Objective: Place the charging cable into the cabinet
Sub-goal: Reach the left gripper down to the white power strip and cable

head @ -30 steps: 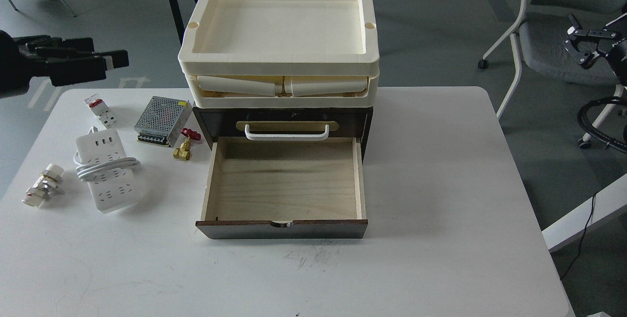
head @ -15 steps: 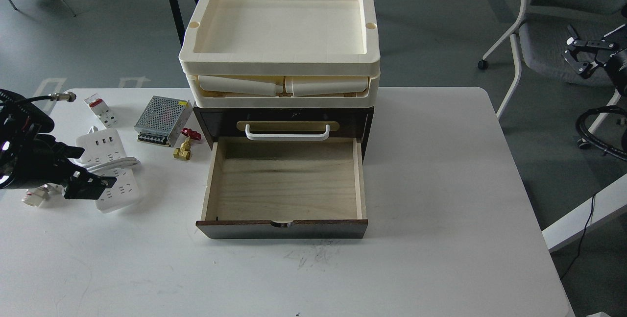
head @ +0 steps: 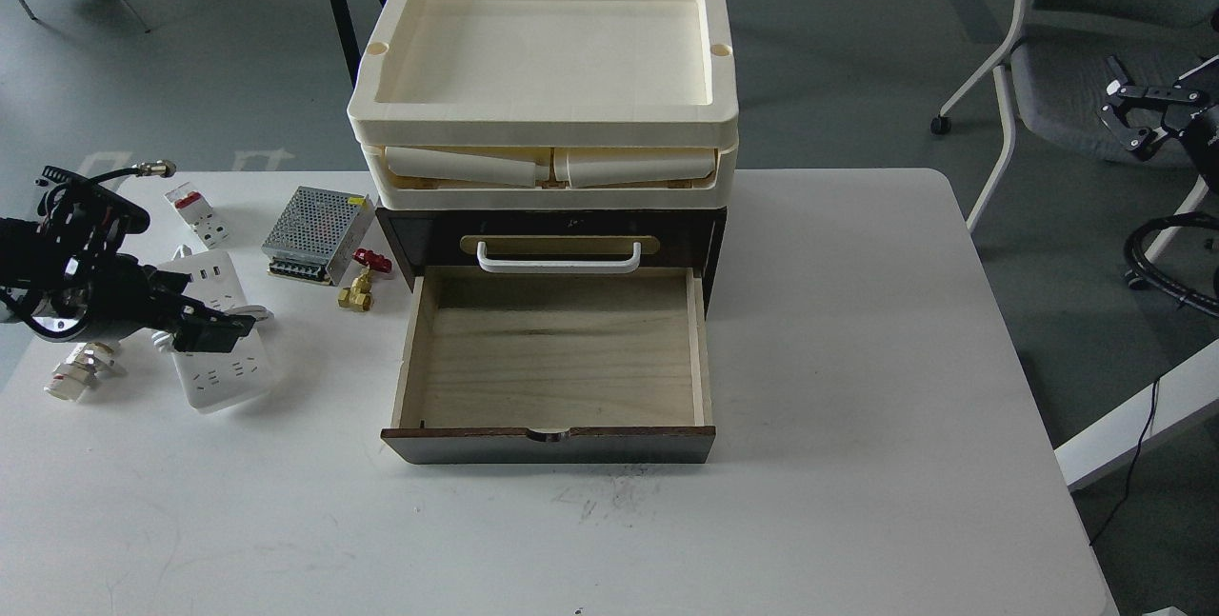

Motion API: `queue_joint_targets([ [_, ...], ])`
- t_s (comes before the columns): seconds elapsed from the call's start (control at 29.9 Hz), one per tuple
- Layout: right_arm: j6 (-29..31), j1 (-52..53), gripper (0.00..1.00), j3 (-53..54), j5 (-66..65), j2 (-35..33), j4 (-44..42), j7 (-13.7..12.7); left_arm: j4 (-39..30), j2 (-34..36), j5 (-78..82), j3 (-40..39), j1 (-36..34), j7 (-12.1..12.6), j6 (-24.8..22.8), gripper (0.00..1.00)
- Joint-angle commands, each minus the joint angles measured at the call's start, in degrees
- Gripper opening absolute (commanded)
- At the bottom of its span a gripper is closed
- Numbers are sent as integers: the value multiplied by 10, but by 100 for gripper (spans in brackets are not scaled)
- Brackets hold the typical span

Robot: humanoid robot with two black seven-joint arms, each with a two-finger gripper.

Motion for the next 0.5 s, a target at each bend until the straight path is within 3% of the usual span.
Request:
queue_joint_targets([
  [0.0,0,0,100,0,0,0,0,0,36,-27,0,14,-2,0,7,97],
  [0.2,0,-2,100,0,0,0,-1,0,162,-98,0,41,-20,0,57,95],
  [0.47,0,-6,100,-1,0,0,-1,0,256,-129,0,113,-38,0,136,91],
])
